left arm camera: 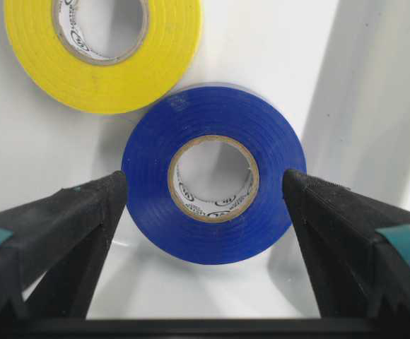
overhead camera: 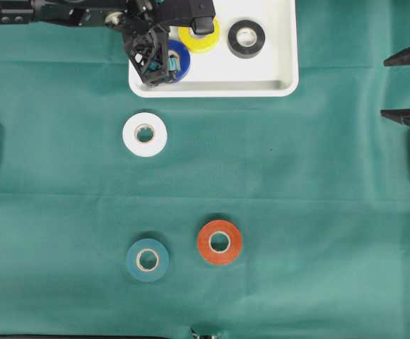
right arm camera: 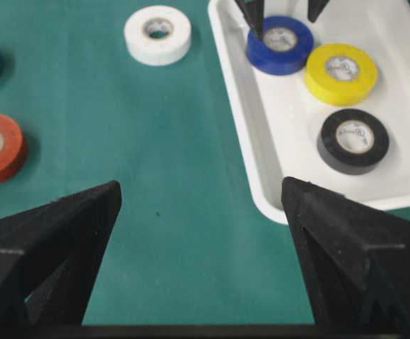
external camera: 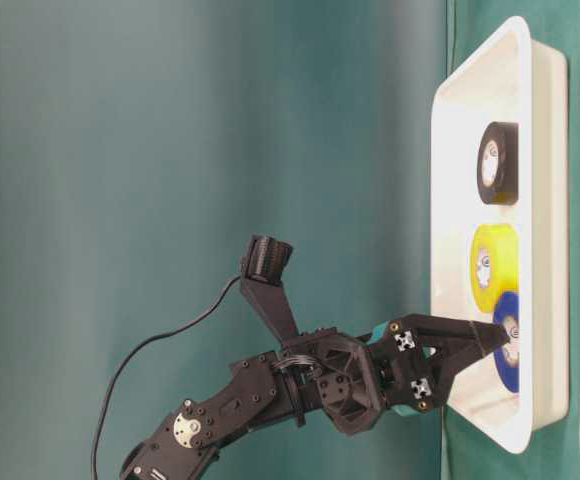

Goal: Pick up the tape from a random location and place it into the white case.
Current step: 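Lower the blue roll into the tray and open the left gripper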

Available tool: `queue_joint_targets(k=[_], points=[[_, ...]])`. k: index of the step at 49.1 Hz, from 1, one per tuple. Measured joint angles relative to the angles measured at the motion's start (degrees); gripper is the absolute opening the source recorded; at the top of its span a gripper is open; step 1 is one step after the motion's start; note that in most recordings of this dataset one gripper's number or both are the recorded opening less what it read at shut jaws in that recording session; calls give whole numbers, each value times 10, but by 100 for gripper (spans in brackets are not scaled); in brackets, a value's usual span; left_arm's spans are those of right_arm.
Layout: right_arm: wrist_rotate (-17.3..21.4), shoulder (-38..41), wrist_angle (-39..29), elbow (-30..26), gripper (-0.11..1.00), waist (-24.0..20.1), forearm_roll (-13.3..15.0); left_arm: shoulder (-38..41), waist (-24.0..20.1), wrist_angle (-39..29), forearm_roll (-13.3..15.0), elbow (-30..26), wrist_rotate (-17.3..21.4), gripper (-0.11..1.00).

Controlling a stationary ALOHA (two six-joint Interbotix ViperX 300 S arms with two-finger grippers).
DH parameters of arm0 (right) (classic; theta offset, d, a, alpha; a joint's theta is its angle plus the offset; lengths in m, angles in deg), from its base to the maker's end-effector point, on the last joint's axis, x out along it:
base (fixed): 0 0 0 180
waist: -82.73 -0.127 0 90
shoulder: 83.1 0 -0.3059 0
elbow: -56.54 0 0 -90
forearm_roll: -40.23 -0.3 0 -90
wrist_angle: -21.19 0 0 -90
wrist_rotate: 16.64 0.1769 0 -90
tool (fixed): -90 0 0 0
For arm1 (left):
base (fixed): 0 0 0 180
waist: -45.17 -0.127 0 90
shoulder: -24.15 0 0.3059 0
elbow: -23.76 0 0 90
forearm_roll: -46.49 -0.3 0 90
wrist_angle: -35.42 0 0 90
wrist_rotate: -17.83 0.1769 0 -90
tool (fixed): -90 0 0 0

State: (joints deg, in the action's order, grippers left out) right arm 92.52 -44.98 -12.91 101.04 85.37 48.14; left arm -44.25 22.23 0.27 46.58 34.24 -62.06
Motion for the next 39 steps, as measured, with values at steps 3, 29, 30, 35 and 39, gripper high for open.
queue_joint_targets(k=[3,29,30,35,39], points=[[0,0,0,0,90,0,0,0,1,-1,-1,0,0,98],[0,0,0,0,90,0,0,-40,2,-93,0,-32,1,98],[0,0,0,0,90,0,0,-42,2,-97,0,-33,1,98],[0,0,0,0,90,0,0,-58,4,-114,0,-44,1,98],[0,0,0,0,90,-1,0,-69,9,-127,-1,-54,1,98]])
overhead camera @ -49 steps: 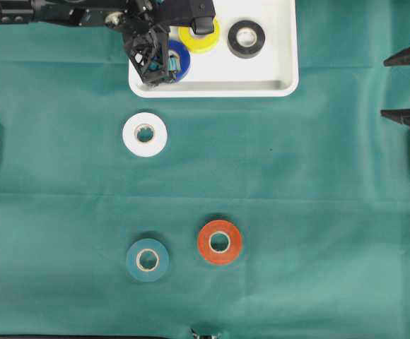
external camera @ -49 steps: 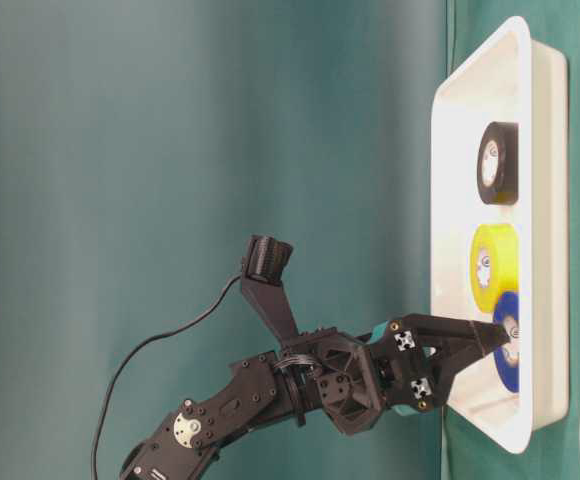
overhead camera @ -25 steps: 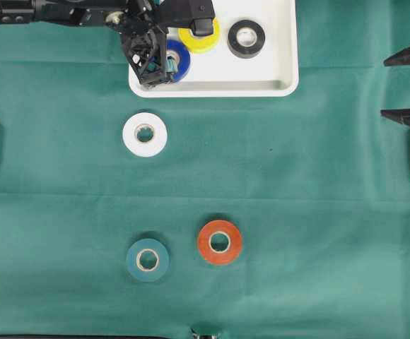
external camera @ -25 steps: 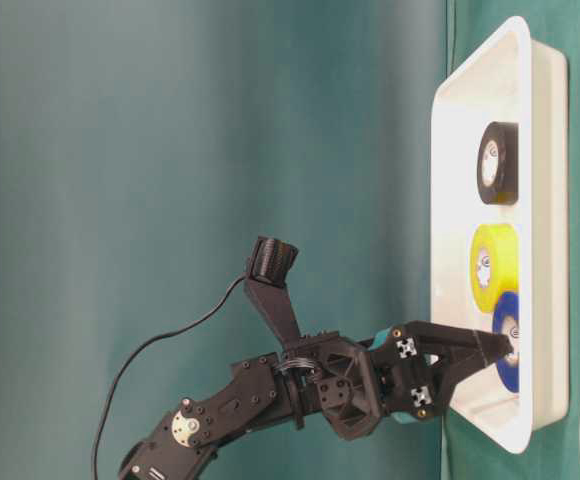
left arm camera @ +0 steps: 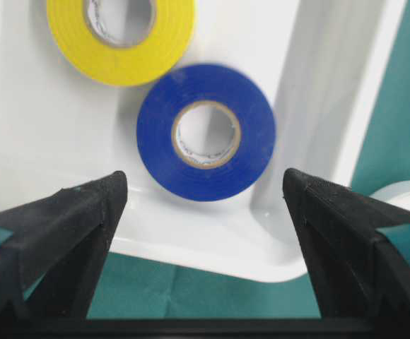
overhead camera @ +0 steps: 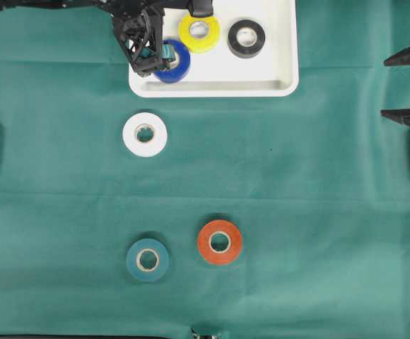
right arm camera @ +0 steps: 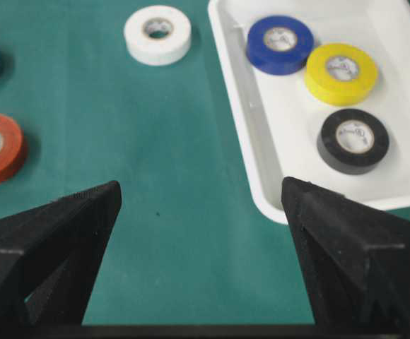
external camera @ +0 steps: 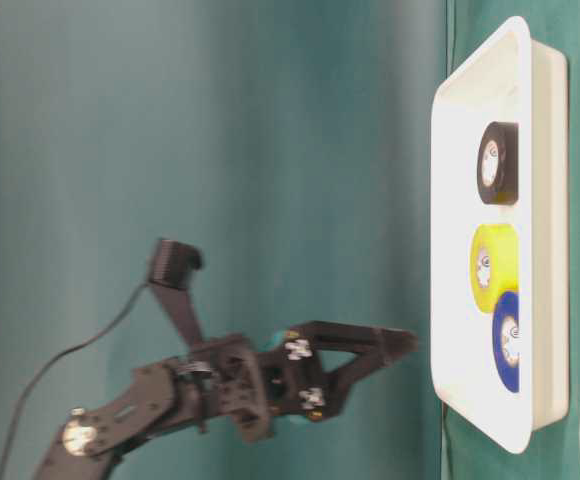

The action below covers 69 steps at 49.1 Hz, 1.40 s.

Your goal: Pick up the tape from a random location and place it into the white case.

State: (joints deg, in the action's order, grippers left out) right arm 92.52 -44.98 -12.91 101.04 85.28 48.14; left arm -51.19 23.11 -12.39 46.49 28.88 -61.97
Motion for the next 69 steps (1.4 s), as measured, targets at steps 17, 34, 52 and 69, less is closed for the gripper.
queue_joint_targets(k=[17,34,52,69], points=[[0,0,0,0,90,1,0,-38,11,-62,1,-33,0,98],[1,1,0,-1,90,1,0,-90,11,-85,1,-54,0,98],[1,0,0,0,90,1,0,-90,12,-91,1,-54,-1,98],[1,0,0,0,90,1,-1,-90,19,-92,1,-54,-3,98]])
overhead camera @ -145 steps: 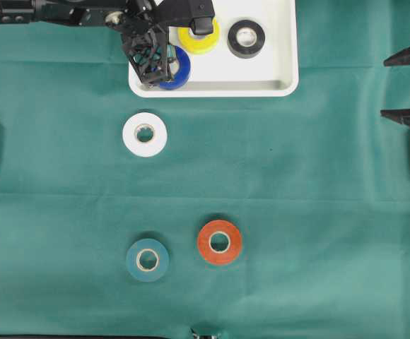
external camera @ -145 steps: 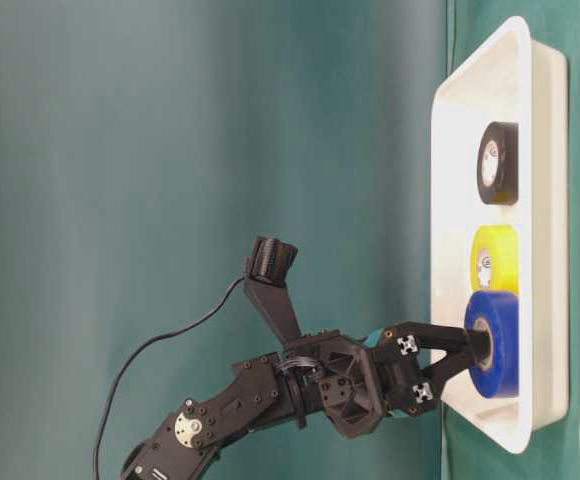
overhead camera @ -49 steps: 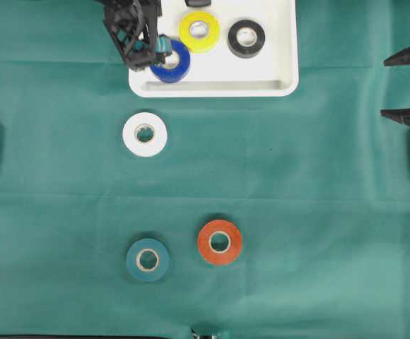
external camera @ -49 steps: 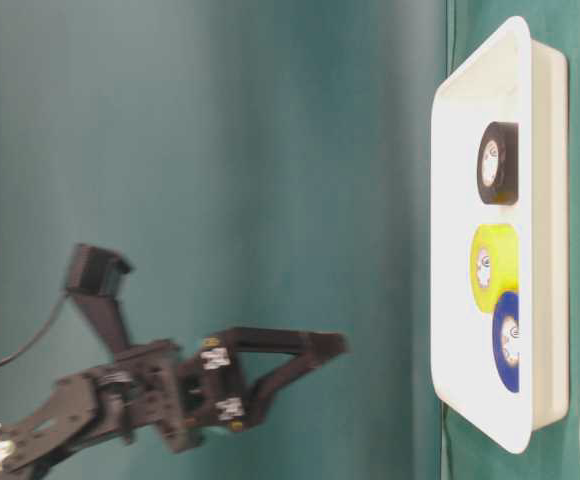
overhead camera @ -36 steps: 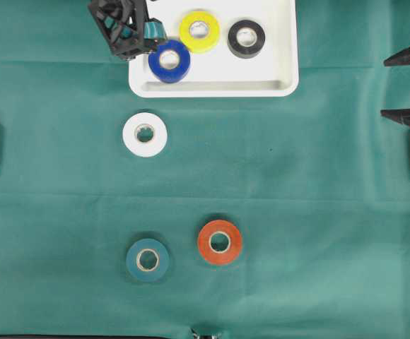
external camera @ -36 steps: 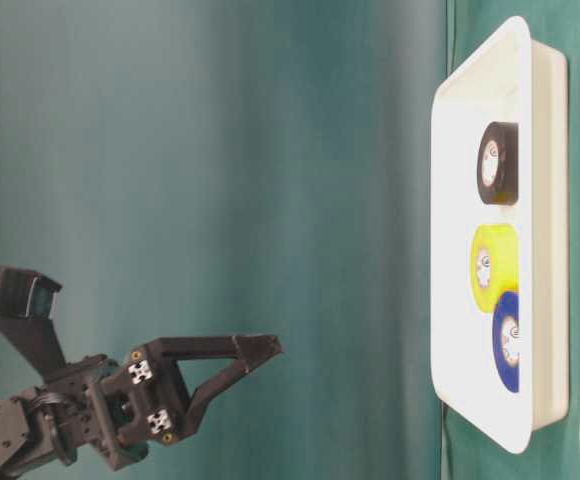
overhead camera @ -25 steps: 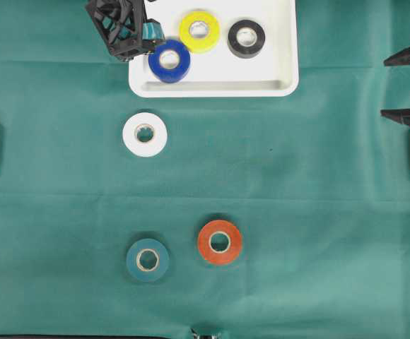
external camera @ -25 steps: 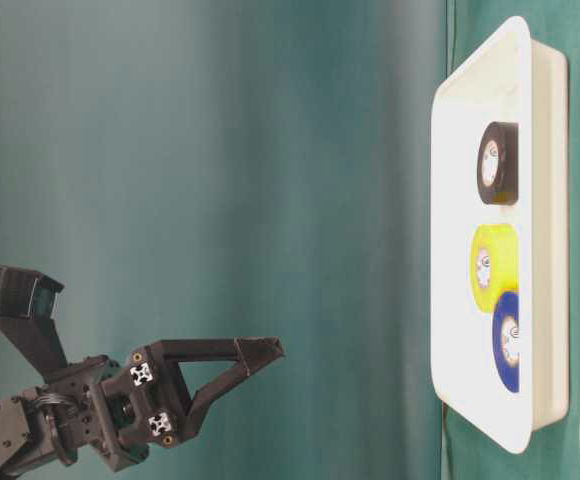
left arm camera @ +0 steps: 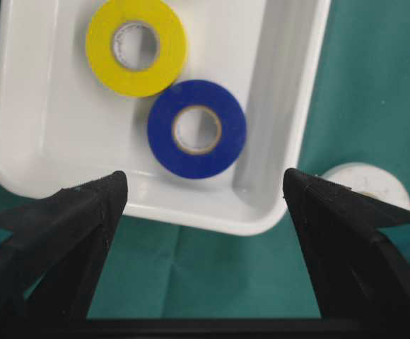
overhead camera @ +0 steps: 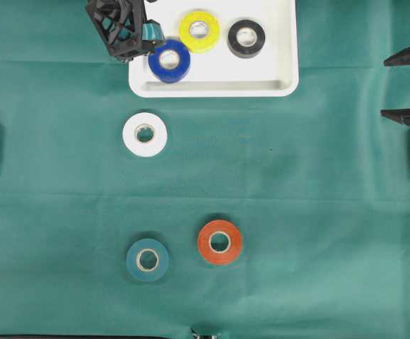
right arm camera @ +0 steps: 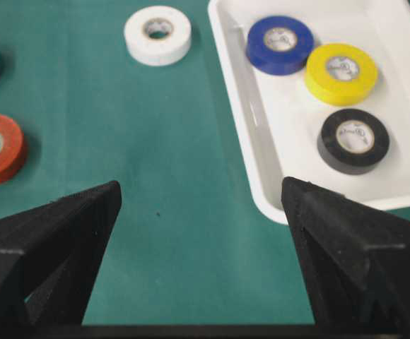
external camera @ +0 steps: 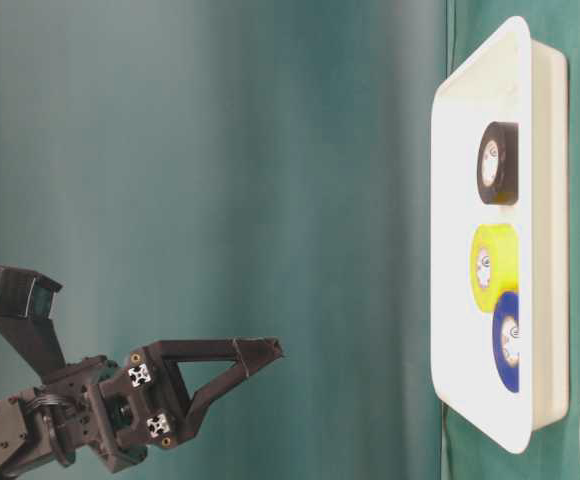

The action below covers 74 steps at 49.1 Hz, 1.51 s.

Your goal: Pick up the tape from a random location and place it into the white case.

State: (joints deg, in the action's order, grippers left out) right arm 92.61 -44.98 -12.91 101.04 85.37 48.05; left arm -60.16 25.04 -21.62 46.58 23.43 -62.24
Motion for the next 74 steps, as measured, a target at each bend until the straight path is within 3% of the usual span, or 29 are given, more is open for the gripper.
queue_joint_targets(k=[29,50,74], points=[[-1,0,0,0,90,0,1,-29,129,-4,1,16,-50,98],[1,0,0,-1,90,0,1,-55,130,18,1,27,-50,98],[1,0,0,0,90,0,1,-226,131,163,1,165,-50,98]])
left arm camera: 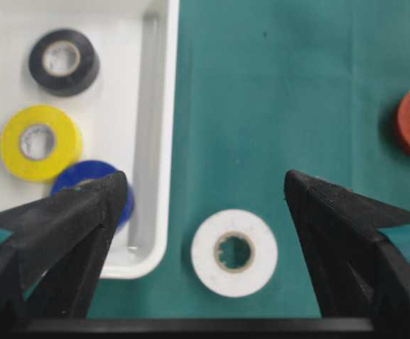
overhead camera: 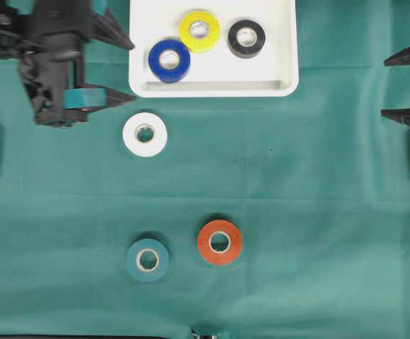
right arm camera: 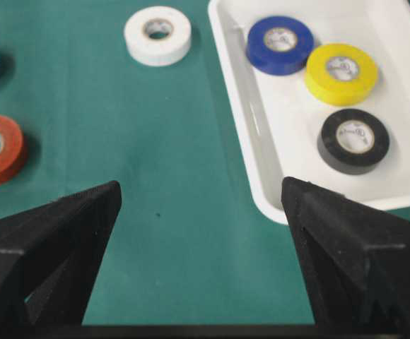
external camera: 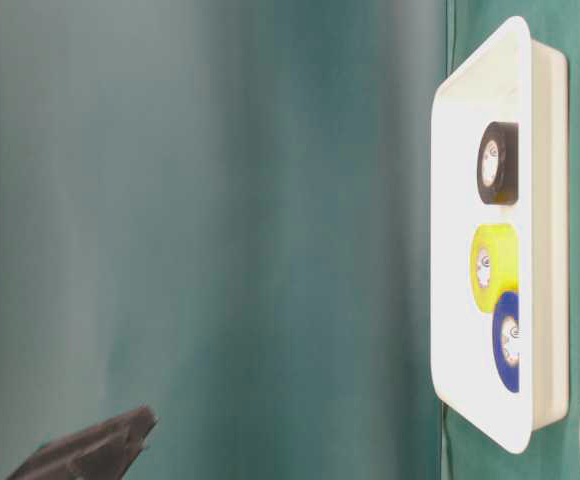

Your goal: Pick up the tape from a random location and place it into the white case.

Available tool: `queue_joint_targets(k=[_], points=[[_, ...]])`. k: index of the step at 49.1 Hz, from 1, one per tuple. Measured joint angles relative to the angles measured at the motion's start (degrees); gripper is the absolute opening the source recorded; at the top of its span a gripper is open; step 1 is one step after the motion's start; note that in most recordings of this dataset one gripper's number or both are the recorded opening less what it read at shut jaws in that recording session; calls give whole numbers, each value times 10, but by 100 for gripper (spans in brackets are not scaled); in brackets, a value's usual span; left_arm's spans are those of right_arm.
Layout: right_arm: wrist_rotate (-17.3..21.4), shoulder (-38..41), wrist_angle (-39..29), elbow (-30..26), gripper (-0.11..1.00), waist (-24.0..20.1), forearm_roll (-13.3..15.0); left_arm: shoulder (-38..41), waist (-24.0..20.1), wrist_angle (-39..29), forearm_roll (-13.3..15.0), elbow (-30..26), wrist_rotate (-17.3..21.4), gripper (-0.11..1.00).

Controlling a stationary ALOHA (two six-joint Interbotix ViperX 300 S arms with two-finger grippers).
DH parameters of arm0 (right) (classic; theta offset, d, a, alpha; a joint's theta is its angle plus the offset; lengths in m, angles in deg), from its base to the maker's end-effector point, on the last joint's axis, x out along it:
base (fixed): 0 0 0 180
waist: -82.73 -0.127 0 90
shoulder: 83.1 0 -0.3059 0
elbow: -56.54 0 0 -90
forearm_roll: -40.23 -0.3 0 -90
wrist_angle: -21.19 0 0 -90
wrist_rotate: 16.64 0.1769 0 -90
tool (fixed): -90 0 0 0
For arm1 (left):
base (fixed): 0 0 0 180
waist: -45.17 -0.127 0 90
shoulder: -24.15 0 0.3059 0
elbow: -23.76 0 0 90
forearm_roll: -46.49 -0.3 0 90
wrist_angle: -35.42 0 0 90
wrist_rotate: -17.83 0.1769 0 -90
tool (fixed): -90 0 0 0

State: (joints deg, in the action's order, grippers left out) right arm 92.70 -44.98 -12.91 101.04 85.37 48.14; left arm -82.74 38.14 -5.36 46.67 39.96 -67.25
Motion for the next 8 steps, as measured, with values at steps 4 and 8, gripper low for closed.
queue_joint_targets(k=[4,8], points=[[0,0,0,-1,90,0,0,-25,1,20,1,19,-1,98],[0,0,0,-1,90,0,0,-48,2,43,2,38,-1,98]])
